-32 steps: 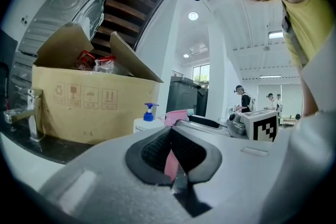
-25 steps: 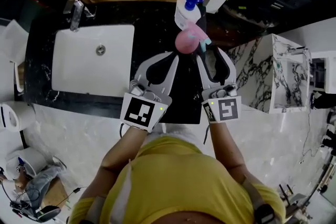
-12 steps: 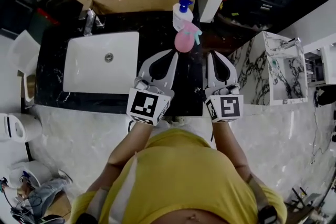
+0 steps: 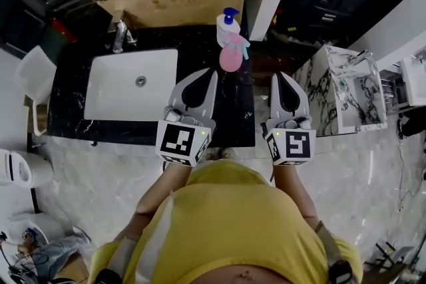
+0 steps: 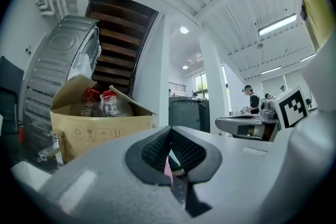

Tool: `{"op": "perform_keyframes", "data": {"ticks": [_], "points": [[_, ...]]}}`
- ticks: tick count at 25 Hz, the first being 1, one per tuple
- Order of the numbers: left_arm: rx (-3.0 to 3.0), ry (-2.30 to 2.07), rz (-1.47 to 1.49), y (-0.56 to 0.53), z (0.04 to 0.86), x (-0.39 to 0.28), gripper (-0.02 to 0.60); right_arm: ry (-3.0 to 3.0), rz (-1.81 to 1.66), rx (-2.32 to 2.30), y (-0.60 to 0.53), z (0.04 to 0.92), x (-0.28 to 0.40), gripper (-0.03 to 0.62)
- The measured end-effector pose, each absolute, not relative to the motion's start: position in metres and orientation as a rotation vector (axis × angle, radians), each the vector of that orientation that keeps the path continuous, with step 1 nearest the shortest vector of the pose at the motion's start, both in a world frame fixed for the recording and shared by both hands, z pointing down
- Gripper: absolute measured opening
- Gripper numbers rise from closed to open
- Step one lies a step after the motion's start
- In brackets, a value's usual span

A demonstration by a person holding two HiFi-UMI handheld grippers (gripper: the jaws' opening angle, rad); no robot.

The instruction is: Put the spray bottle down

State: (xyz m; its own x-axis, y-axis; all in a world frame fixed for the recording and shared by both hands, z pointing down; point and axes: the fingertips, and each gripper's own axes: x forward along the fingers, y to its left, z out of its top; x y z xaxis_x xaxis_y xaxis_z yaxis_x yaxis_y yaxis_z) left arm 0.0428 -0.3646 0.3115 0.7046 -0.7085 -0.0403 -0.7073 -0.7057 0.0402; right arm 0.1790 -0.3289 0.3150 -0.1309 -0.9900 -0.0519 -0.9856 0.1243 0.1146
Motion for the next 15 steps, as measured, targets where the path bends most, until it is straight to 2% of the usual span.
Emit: {"op": "perform_keyframes", "data": {"ticks": [15], "points": [[2.889, -1.232, -0.116, -0.335, 0.268, 0.032, 0.003, -2.337, -0.296, 2.029, -0.289, 0.269, 0.159, 0.000]]}}
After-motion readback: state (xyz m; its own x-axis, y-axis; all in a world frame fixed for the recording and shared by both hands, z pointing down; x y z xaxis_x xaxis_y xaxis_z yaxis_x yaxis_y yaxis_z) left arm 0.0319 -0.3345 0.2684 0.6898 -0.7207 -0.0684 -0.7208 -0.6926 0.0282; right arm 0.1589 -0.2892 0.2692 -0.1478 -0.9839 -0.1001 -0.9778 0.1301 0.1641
